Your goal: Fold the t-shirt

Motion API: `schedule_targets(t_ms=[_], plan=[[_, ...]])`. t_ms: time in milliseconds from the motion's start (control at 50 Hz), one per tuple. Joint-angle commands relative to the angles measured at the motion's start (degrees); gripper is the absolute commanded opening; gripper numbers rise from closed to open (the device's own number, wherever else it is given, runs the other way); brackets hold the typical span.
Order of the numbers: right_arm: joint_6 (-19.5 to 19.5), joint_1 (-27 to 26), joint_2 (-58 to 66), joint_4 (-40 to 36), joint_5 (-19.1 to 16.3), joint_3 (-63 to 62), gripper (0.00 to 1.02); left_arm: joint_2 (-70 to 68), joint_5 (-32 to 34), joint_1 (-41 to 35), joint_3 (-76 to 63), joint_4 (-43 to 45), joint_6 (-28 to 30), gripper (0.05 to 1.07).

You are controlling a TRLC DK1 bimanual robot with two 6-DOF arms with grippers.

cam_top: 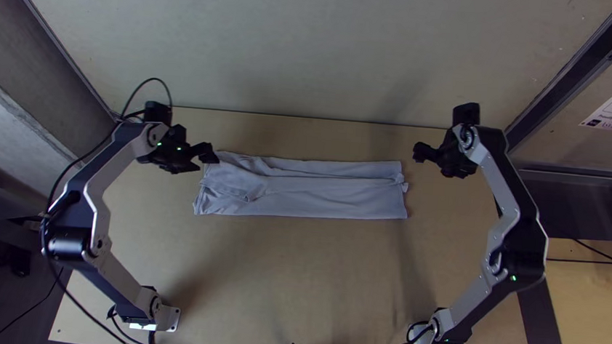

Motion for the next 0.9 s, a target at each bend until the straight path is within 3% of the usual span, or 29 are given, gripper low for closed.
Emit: schedule_targets(t_ms=[0,300,520,880], plan=[[-0.03,-0.02,-5.61,-0.17,0.49,-3.28,0.99,-4.39,2.64,3.48,-4.64,0.41,0.74,1.03],[-2.93,-0.46,-17.03,-0.26,0.40,-7.06,0.99,-8.53,15.56,15.26,-13.08,0.15,7.33,1.03],[-4.33,-1.08,-22.74,-1.66,-0.21,-7.85,0.99,-7.03,18.46,19.22,-17.29,0.76,16.03,1.03],[-4.95,-0.64,-29.07,-2.89,-0.39,-14.01,0.99,3.25,23.65,21.33,-16.33,5.42,16.12,1.03]])
